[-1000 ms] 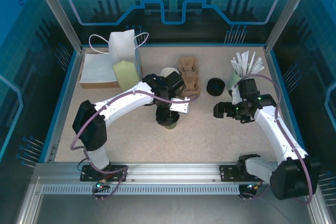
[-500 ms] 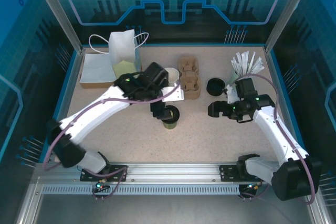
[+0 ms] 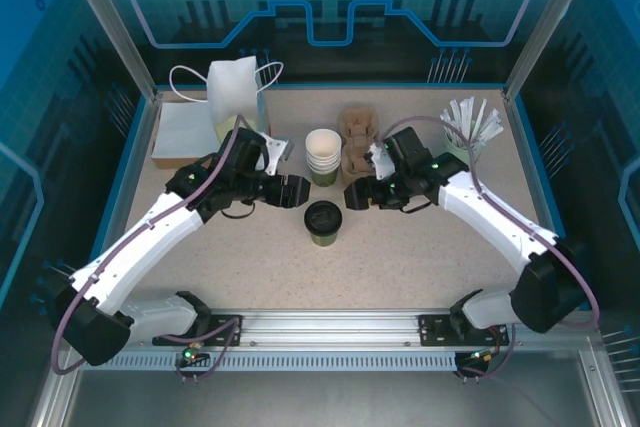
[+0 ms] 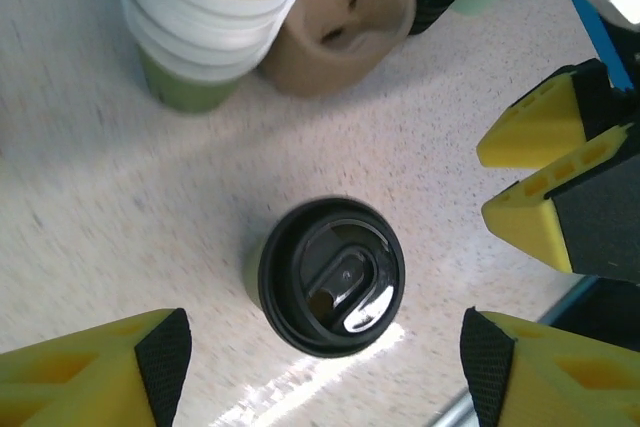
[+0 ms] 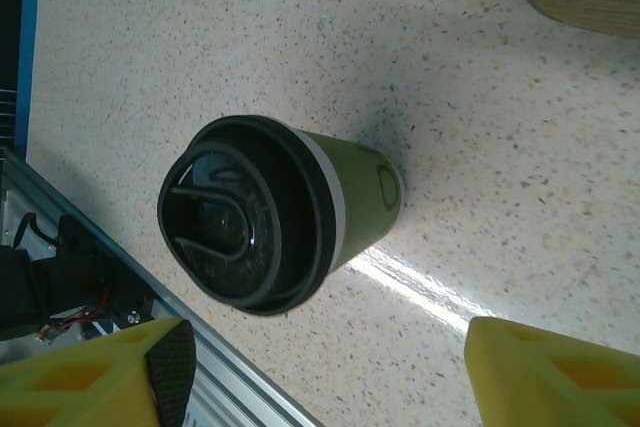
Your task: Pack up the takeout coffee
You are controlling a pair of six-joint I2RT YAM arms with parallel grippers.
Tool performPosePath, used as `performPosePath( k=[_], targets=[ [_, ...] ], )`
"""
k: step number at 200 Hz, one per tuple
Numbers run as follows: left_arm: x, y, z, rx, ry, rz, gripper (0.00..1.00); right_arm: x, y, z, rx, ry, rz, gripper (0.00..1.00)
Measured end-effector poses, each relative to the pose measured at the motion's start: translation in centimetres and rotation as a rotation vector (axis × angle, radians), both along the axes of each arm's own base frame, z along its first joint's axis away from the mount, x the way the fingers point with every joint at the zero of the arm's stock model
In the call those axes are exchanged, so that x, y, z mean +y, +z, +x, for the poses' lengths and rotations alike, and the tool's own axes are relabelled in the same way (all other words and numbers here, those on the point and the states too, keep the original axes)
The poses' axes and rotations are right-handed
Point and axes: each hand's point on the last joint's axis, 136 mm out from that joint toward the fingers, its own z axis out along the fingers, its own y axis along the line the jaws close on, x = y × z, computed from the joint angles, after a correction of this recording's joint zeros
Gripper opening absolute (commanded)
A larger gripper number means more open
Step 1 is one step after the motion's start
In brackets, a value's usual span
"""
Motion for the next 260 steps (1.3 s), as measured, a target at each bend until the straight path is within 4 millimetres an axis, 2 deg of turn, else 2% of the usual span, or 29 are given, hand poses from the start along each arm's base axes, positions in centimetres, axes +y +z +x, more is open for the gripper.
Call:
performPosePath(
  k=[55,97,142,225,260],
  targets=[
    [-0.9,-3.4,0.9,0.245,0.162,-0.116,0.63,2.0,-2.2,-0.2,0.079,0.033,-0.026,0.66],
    [-0.9,-6.1,-0.1,0.353,0.194,-0.118,0.49,2.6,-3.1,-0.6,0.118,0.046,-0.032,0.58],
    [-0.3,-8.0,-0.7,0.402,0.21,-0.105,0.42,3.0,-3.2,-0.3,0.128,0.051,-0.026,0.53],
    [-0.8,-10.5,-1.2,0.474,0.19,-0.111,0.4,3.5,-3.9,-0.5,0.153,0.065,-0.034,0.48],
    [-0.9,-10.9,-1.2,0.478,0.186,-0.116,0.39,3.5,-4.3,-0.8,0.173,0.07,-0.041,0.47]
  ],
)
